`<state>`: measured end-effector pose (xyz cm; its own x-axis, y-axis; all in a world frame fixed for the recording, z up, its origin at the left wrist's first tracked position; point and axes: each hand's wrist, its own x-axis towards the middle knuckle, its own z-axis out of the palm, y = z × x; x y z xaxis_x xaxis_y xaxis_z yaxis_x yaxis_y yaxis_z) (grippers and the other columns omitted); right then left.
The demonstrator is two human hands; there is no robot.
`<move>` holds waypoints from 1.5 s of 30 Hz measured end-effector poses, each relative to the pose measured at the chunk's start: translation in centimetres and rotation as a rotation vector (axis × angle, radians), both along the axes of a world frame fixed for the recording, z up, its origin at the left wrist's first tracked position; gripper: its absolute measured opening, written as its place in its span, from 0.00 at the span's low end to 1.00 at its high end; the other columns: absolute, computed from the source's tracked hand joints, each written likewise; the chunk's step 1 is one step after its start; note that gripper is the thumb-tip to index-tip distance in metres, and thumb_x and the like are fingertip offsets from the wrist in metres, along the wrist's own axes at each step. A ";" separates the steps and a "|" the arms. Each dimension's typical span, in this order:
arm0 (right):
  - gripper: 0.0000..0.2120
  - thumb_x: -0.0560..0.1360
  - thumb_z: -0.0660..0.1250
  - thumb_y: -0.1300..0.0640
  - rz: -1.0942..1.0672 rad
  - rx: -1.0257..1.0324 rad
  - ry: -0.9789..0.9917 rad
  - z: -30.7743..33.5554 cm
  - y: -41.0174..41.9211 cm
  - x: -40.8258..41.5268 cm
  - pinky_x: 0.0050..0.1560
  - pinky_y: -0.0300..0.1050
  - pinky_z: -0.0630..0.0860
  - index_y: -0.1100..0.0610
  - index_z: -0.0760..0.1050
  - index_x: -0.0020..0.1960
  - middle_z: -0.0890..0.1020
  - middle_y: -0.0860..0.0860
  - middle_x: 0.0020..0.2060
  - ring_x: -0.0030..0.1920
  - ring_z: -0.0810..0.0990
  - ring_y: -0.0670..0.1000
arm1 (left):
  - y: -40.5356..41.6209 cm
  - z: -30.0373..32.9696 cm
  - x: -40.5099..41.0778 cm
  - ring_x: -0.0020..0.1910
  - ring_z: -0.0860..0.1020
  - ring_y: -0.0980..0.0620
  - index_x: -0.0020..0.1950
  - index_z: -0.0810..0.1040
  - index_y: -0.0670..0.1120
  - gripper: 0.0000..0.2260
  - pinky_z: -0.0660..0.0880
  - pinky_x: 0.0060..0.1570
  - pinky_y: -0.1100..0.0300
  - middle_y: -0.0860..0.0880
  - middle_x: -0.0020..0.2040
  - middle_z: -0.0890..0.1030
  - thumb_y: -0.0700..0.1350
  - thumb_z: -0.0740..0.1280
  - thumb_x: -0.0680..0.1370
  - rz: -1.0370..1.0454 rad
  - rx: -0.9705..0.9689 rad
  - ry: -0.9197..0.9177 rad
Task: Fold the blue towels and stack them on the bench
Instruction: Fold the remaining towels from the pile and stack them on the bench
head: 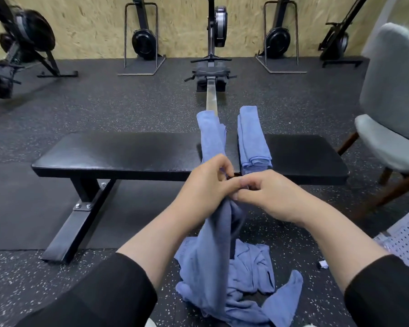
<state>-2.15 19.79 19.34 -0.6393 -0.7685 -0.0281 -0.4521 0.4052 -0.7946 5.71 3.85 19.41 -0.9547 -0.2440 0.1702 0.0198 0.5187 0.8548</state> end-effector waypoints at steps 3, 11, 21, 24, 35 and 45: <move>0.13 0.79 0.70 0.48 -0.033 -0.055 0.046 0.3 0.0 -0.3 0.37 0.44 0.64 0.58 0.82 0.45 0.74 0.45 0.33 0.35 0.67 0.42 | -0.8 0.0 0.6 0.31 0.67 0.54 0.46 0.75 0.47 0.10 0.63 0.33 0.58 0.49 0.31 0.74 0.52 0.71 0.78 -0.065 0.192 -0.081; 0.13 0.77 0.68 0.43 -0.283 -0.354 0.071 1.0 2.8 -2.3 0.46 0.49 0.71 0.52 0.83 0.49 0.85 0.57 0.41 0.41 0.74 0.48 | -3.5 -2.9 2.1 0.34 0.70 0.54 0.44 0.82 0.44 0.11 0.67 0.38 0.57 0.53 0.34 0.76 0.52 0.73 0.74 -0.197 -0.168 -0.464; 0.09 0.82 0.66 0.53 -0.465 -0.294 0.206 0.0 6.0 -3.1 0.55 0.55 0.78 0.44 0.82 0.46 0.85 0.48 0.42 0.44 0.81 0.48 | -7.2 -2.7 4.0 0.41 0.77 0.49 0.38 0.76 0.50 0.07 0.68 0.36 0.56 0.52 0.38 0.80 0.43 0.66 0.76 0.023 -0.566 -0.364; 0.10 0.82 0.64 0.52 -0.511 -0.206 0.219 -0.4 6.7 -3.1 0.57 0.58 0.79 0.45 0.80 0.45 0.84 0.47 0.41 0.48 0.83 0.54 | -8.7 -2.7 4.6 0.42 0.76 0.45 0.37 0.75 0.47 0.11 0.68 0.39 0.53 0.47 0.39 0.77 0.45 0.65 0.80 0.102 -0.631 -0.316; 0.10 0.82 0.64 0.54 -0.590 -0.276 0.067 -1.5 7.5 -4.1 0.51 0.54 0.78 0.52 0.83 0.46 0.85 0.51 0.40 0.41 0.80 0.49 | -10.2 -1.8 4.6 0.33 0.70 0.53 0.39 0.78 0.46 0.12 0.68 0.36 0.61 0.53 0.33 0.76 0.50 0.69 0.80 0.354 -0.141 -0.052; 0.06 0.78 0.61 0.62 -0.609 -0.367 -0.411 -2.9 3.5 -3.6 0.38 0.47 0.82 0.57 0.75 0.44 0.75 0.59 0.38 0.41 0.72 0.55 | -7.1 -4.8 0.6 0.28 0.65 0.53 0.32 0.73 0.49 0.15 0.62 0.31 0.61 0.53 0.28 0.70 0.47 0.75 0.76 0.438 0.463 -0.094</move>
